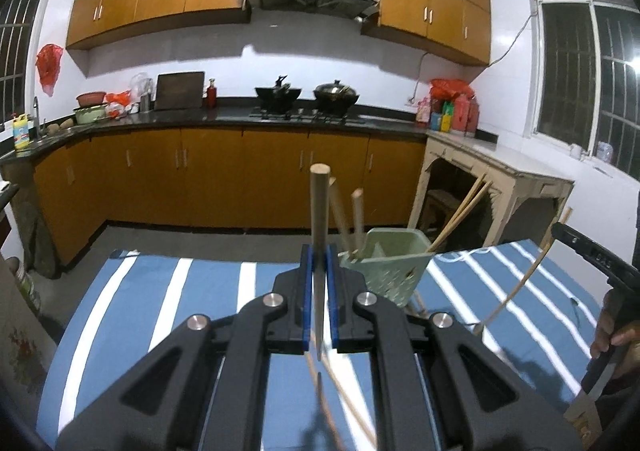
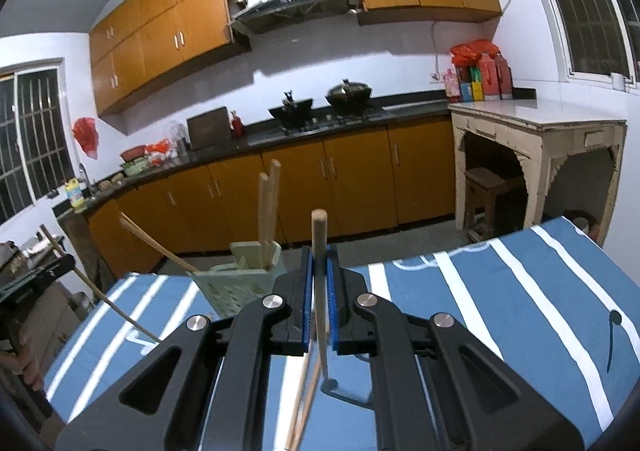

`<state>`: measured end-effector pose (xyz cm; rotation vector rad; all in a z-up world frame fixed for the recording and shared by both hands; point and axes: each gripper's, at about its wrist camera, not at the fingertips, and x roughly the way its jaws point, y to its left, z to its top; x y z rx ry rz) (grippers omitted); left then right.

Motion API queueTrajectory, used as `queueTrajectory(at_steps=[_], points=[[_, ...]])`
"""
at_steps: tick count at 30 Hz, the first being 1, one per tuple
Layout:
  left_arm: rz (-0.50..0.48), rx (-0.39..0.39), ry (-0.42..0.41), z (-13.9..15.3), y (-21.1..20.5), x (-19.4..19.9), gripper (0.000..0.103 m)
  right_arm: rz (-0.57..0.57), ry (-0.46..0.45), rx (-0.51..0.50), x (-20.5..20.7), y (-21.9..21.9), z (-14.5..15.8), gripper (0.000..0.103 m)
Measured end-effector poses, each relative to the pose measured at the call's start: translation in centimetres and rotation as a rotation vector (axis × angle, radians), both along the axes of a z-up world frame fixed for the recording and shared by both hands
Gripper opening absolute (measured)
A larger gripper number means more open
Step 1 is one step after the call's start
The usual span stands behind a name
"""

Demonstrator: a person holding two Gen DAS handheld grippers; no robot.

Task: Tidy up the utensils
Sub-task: 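Carry the left tool's chopstick over the holder and lower it in while the right tool does too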

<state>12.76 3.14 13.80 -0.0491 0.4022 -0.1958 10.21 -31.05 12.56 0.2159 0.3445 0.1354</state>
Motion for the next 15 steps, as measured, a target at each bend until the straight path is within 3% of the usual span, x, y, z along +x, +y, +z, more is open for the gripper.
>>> queueTrajectory(at_steps=[15], points=[[-0.073,-0.031,-0.144,6.9,-5.3,2.2,0.008,0.112,-0.199,0.029,2.3,3.9,8.4,0.007]])
